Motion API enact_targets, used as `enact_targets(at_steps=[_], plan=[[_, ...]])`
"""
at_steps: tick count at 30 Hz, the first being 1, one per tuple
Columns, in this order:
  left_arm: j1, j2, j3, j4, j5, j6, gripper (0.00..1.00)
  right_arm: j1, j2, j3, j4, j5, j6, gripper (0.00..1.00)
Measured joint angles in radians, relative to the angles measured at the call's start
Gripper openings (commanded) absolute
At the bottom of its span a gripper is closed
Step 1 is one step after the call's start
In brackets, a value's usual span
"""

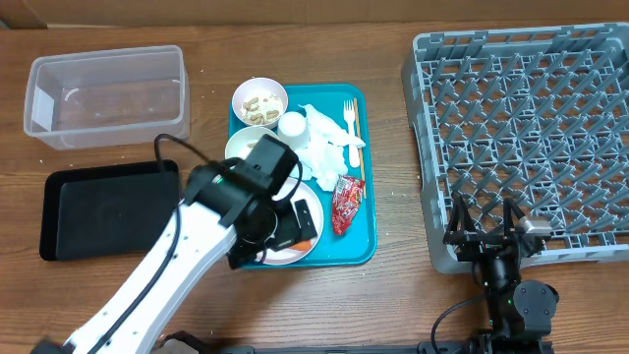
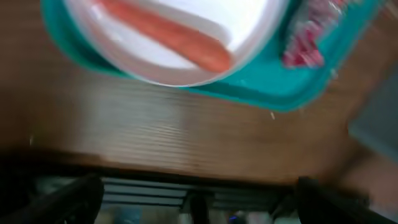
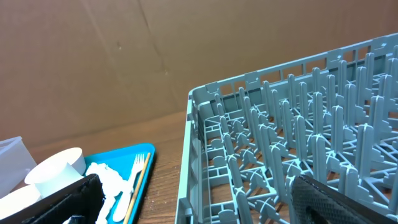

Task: Sort waste into correct bins and load items into the dishwasher rack
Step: 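Reach the left gripper to the white plate and grasp the carrot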

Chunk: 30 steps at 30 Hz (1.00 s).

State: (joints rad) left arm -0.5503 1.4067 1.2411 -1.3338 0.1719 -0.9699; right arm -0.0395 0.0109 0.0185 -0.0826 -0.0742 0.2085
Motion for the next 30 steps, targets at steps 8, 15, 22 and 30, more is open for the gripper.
enact_targets(at_steps=[8, 15, 22, 30], plan=[[0.000, 0.157, 0.000, 0.054, -0.083, -0.497, 1.00, 0.000, 0.000, 0.000, 0.000, 0.000, 0.000, 1.00], [0.000, 0.336, 0.000, 0.135, -0.119, -0.639, 1.00, 0.000, 0.000, 0.000, 0.000, 0.000, 0.000, 1.00], [0.010, 0.404, -0.064, 0.320, -0.131, -0.625, 1.00, 0.000, 0.000, 0.000, 0.000, 0.000, 0.001, 1.00], [0.079, 0.380, -0.211, 0.489, -0.036, -0.562, 0.99, 0.000, 0.000, 0.000, 0.000, 0.000, 0.001, 1.00]])
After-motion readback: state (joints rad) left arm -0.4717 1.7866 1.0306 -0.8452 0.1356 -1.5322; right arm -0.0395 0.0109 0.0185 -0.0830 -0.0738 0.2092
